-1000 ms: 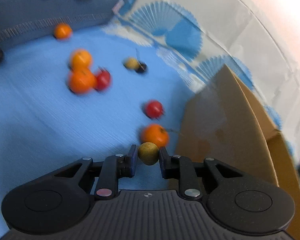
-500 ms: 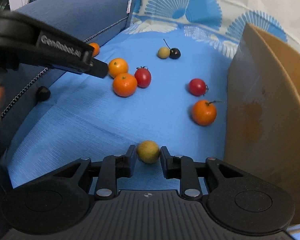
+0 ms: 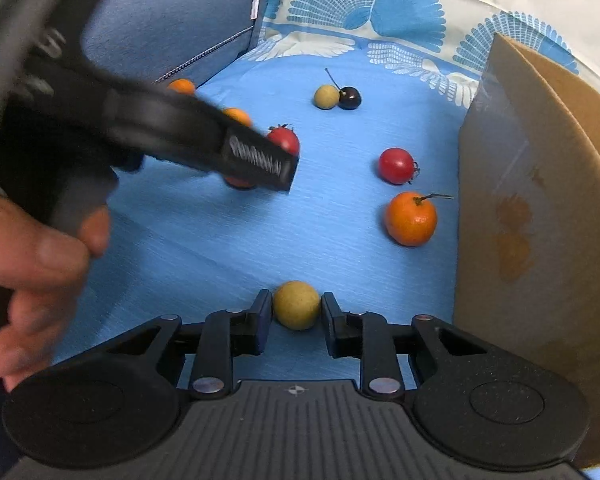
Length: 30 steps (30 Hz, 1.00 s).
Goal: Organize fruits
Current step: 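Grasp the yellow-green ball fruit with the right tool while the left tool grasps a mandarin, then lift both held fruits and carry them over the cardboard box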
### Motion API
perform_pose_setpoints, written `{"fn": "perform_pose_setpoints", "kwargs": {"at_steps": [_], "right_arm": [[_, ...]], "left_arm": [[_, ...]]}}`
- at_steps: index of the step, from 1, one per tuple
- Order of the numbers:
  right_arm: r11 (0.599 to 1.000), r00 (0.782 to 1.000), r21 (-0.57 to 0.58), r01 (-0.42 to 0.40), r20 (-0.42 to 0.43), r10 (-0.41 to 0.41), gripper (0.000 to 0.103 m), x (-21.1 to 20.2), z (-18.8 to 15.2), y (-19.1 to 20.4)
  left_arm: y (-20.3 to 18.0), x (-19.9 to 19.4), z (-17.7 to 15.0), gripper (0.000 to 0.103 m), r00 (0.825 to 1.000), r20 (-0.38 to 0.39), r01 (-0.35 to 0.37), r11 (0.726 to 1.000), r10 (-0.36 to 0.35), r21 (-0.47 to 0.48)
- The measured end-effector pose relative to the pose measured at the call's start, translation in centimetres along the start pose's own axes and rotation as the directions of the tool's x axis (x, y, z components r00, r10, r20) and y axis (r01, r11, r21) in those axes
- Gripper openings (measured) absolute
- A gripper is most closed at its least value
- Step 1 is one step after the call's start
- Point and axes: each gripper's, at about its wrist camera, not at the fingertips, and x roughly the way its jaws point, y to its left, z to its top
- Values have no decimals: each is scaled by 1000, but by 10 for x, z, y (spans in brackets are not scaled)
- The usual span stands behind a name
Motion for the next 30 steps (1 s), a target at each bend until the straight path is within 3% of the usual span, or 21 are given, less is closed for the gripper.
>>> {"fn": "perform_pose_setpoints", "kwargs": {"at_steps": [1,4,10,13,18,30], "right_arm": [[1000,1000,6,1,0,-1,27,0,0,-1],[1000,1000,19,3,-2,-3,28,0,-1,-4],[1000,1000,23,17,6,-17,28,-1,-2,-7],[999,1000,32,27,10,-27,27,-2,-1,-9],[999,1000,46,23,-21,-22,28,2,-3,-11],[998,1000,56,15,-20,-14,28,1,-4,-14]], "left_arm": [[-2,1,-1,60,1000,5,-6,1000,6,11],[-4,0,-2,41,1000,28,-11,999,10,32],[-3,-12,-3,41,999,31,12,1000,-12,12],[-4,-13,-6,41,999,-28,41,999,-41,-9],[-14,-8,-11,41,998,-55,6,999,-4,44],[-12,-6,-10,42,999,-31,14,999,-13,33]]}}
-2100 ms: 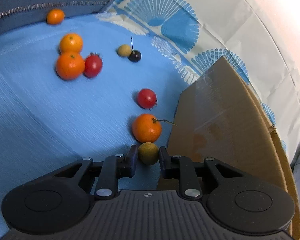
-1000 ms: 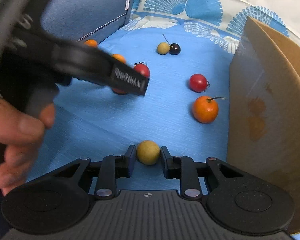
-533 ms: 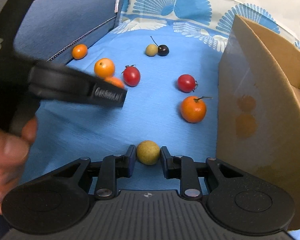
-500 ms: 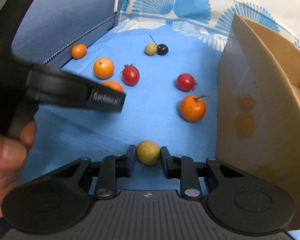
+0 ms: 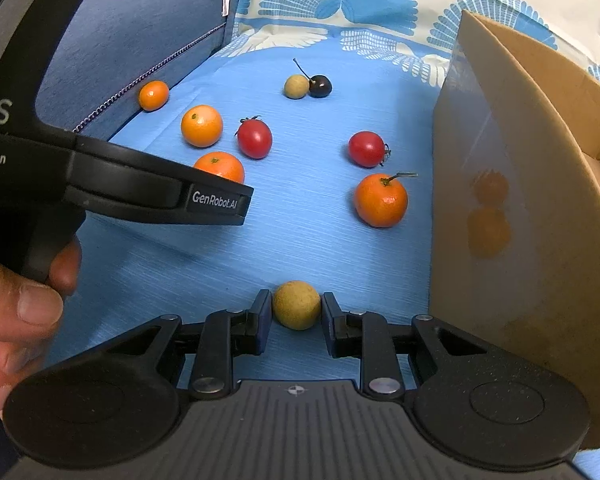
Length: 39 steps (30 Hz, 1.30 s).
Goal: Organize fruits
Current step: 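Lift both held fruits and carry them over the cardboard box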
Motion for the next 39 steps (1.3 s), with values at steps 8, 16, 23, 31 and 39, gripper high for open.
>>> {"fn": "perform_pose_setpoints", "kwargs": {"at_steps": [8,16,23,31,39], "right_arm": [[1000,1000,-4,2,7,-2,28,-1,-1,1],[1000,999,-1,18,45,-18,27,-8,-2,-1],[1000,992,3,3,126,-3,27,-29,2,-3],[1000,970,10,4,243,-6,27,-72,6,-14],[998,947,60,1,319,-20,27,-116,4,-49]], "left_arm": [[-2,0,0,41,1000,9,-6,1000,6,17],[-3,-15,0,40,999,50,10,1000,-11,11],[-1,-45,2,40,988,150,33,999,-29,-27],[6,-85,-7,40,969,237,104,984,-67,-145],[-18,-119,-6,40,949,289,155,986,-130,-67]]}}
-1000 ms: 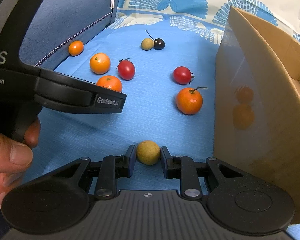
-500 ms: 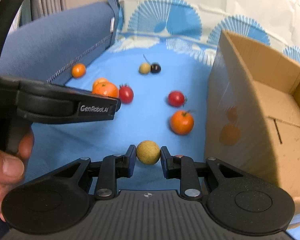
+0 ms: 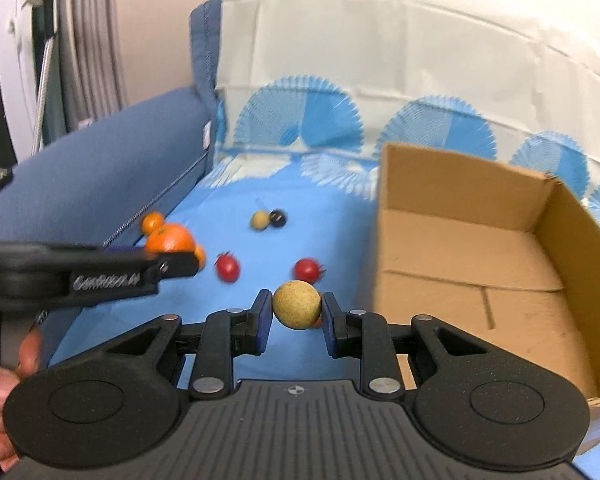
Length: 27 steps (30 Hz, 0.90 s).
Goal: Organize fruits
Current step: 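Lift both held fruits and carry them over the cardboard box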
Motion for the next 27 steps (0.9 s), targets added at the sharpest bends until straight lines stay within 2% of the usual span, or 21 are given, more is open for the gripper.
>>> {"fn": "perform_pose_setpoints", "kwargs": {"at_steps": [10,17,21,23,27], "right_arm": [[995,991,84,59,118,-69,27,-40,19,-62],[983,969,119,137,188,-158,27,-54,37,-126],[966,950,125,227,188,-248,27,-53,36,-165],[955,946,165,247,174,-274,27,-50,29,-183],[940,958,265,213,132,-254,27,-44,19,-202]], "left_arm": [[-38,-18,24,40,998,49,39,996,-43,81],[-71,-28,31,40,992,76,91,986,-102,139],[-92,-29,27,40,987,83,118,974,-136,194],[-100,-27,25,41,986,80,125,969,-145,213],[-116,-21,18,40,985,79,126,958,-151,259]]}}
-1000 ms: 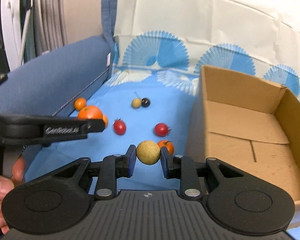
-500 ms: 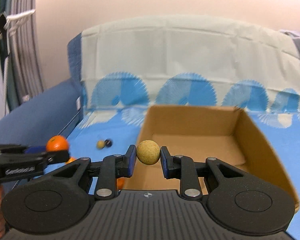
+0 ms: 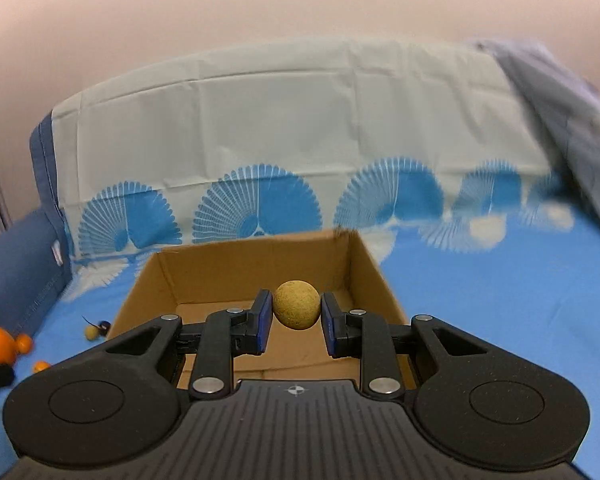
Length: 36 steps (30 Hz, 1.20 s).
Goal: Organize fruits
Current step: 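Lift both held fruits and carry them over the cardboard box, then open the right tool to drop the yellow-green fruit while the left tool releases the mandarin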
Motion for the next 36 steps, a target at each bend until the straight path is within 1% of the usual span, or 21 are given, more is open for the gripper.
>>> {"fn": "perform_pose_setpoints", "kwargs": {"at_steps": [2,4,7,11,13,15,19,25,29,36], "right_arm": [[1000,1000,-13,11,-17,-11,27,3,-4,-2],[999,1000,-35,21,-11,-21,27,1,-5,-4],[999,1000,-32,31,-1,-31,27,-6,-4,-13],[998,998,-19,57,13,-56,27,-11,-5,-28],[997,997,-12,75,4,-75,27,-12,-7,-36],[995,996,-33,94,14,-93,27,-13,-8,-38],[991,994,-69,111,18,-110,27,-13,-11,-42],[986,991,-99,134,19,-132,27,-12,-13,-46],[985,990,-100,143,21,-141,27,-10,-13,-45],[985,991,-111,134,19,-133,27,-6,-13,-39]], "left_arm": [[-9,4,-3,40,1000,1,11,1000,-11,22],[-16,9,-5,40,1000,-1,22,999,-22,34],[-24,14,-8,40,999,5,42,999,-42,33],[-38,16,-14,40,996,35,78,996,-80,39],[-44,17,-15,40,994,48,96,994,-99,45],[-47,20,-15,40,992,50,110,993,-112,50],[-46,27,-16,40,993,38,112,993,-114,39],[-42,36,-14,40,993,36,110,994,-110,-6],[-45,39,-12,40,992,37,118,993,-118,-8],[-48,42,-13,40,991,35,127,992,-127,-6]]}}
